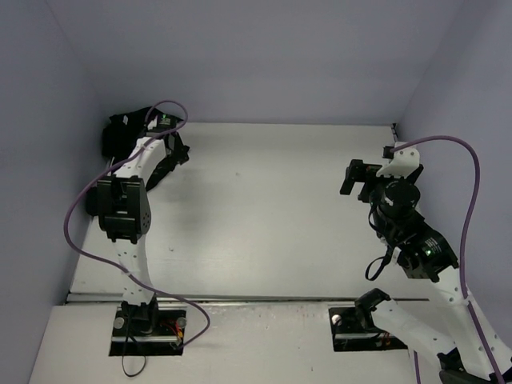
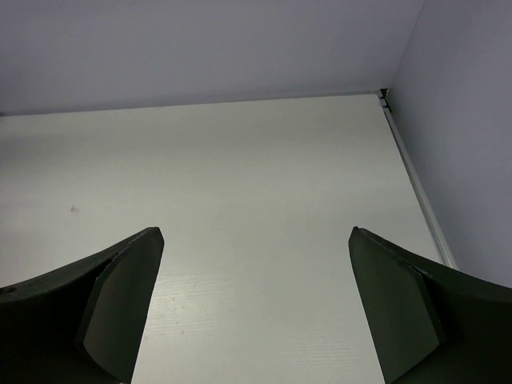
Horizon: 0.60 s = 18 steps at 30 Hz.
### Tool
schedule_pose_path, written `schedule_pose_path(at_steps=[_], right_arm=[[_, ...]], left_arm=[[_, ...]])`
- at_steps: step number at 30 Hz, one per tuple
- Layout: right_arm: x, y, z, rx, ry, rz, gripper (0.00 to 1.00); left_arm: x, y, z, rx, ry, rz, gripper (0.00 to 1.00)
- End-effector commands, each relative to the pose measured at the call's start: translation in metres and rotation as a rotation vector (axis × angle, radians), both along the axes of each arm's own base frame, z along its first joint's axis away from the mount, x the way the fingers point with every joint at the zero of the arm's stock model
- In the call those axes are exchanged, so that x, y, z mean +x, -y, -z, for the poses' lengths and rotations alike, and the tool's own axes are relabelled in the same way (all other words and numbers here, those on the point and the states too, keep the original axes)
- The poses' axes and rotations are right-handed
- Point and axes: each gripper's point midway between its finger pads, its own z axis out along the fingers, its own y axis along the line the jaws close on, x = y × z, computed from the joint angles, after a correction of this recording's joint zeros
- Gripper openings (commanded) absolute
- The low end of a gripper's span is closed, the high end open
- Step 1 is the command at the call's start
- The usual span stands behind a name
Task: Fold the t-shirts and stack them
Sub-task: Move the tshirt to the center of the board
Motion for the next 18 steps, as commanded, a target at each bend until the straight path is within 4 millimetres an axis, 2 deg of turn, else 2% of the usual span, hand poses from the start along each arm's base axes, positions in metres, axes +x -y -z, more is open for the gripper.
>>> schedule_pose_path(at_steps=[1, 7, 8, 10, 12, 14, 18], right_arm=[[0.01, 0.0, -0.028, 0.046, 0.075, 0.04, 1.0], [0.003, 0.016, -0.062, 0.023, 0.141, 0.089, 1.0], [0.0, 0.019, -0.069, 0.016, 0.155, 0.095, 1.0], [-0.002, 0.022, -0.079, 0.007, 0.173, 0.099, 1.0], [-0.006, 0.025, -0.088, -0.001, 0.191, 0.103, 1.0], [-0.01, 0.03, -0.098, -0.029, 0.208, 0.108, 1.0], [-0.017, 0.038, -0.108, -0.045, 0.23, 0.126, 1.0]], left_arm=[[0.007, 0.008, -0.084, -0.055, 0.206, 0.038, 0.84], [-0.029, 0.011, -0.194, -0.012, 0.442, 0.173, 0.89], [-0.042, 0.01, -0.218, 0.005, 0.493, 0.194, 0.9], [-0.066, 0.007, -0.25, 0.033, 0.566, 0.215, 0.94], [-0.1, 0.004, -0.283, 0.068, 0.653, 0.247, 0.97], [-0.129, 0.002, -0.303, 0.097, 0.712, 0.276, 0.97], [-0.182, -0.002, -0.324, 0.154, 0.798, 0.334, 0.97]])
